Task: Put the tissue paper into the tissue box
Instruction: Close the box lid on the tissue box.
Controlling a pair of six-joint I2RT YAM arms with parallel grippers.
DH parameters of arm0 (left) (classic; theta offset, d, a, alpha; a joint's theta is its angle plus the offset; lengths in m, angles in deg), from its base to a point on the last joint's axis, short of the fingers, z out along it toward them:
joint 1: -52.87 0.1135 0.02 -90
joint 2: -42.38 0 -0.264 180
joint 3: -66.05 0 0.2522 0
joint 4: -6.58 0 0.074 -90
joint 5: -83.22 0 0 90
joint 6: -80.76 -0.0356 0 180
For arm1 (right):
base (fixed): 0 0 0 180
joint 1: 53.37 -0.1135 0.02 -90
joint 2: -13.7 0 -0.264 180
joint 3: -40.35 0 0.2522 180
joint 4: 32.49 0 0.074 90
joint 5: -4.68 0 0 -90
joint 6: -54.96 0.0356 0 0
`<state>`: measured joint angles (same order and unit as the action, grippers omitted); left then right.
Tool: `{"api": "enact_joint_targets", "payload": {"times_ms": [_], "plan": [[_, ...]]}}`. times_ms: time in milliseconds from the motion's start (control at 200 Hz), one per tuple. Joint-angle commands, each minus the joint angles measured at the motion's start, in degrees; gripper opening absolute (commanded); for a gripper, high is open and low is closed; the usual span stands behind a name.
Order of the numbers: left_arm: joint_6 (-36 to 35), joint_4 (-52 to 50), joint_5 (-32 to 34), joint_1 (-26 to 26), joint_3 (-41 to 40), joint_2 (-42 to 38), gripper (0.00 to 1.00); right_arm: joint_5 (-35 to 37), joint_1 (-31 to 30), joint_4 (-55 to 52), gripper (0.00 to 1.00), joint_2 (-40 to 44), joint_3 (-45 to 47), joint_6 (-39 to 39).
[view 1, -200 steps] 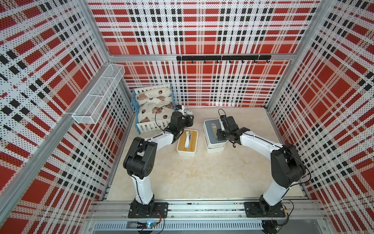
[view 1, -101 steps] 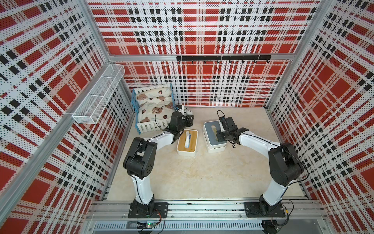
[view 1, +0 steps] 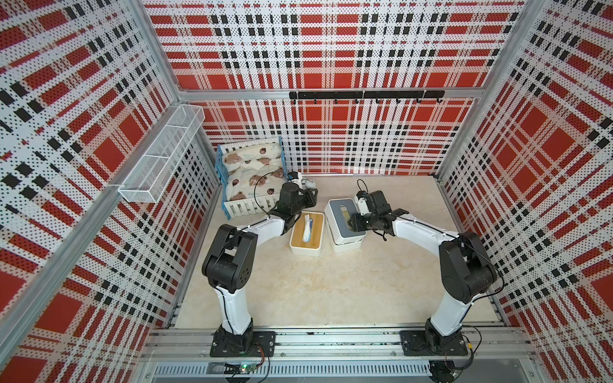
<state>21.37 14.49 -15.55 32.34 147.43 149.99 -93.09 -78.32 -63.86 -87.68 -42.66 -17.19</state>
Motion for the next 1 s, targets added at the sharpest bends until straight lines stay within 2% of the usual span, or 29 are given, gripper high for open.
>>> {"api": "enact_joint_targets", "payload": {"times_ms": [0,220,341,506,992], "plan": [[-0.12,1.36,-0.24,0.58,-0.20,-0.76,0.36,1.42,0.85,-3.99,0.26,2.24,-3.26,-0.80],[-0.11,1.36,-0.28,0.67,-0.29,-1.00,0.36,5.78,0.80,-17.94,0.26,4.24,-12.71,-2.18],[-0.02,1.40,-0.44,0.76,-0.29,-0.97,0.36,6.00,0.46,-27.93,0.26,1.38,-20.31,-3.48],[0.15,1.59,-0.54,0.85,-0.55,-1.27,0.36,9.91,-1.30,-39.09,0.26,-4.71,-28.39,-4.84],[0.53,2.32,-1.15,1.20,-1.17,-1.63,0.36,11.72,-3.18,-43.11,0.26,-12.77,-33.95,-3.48]]}}
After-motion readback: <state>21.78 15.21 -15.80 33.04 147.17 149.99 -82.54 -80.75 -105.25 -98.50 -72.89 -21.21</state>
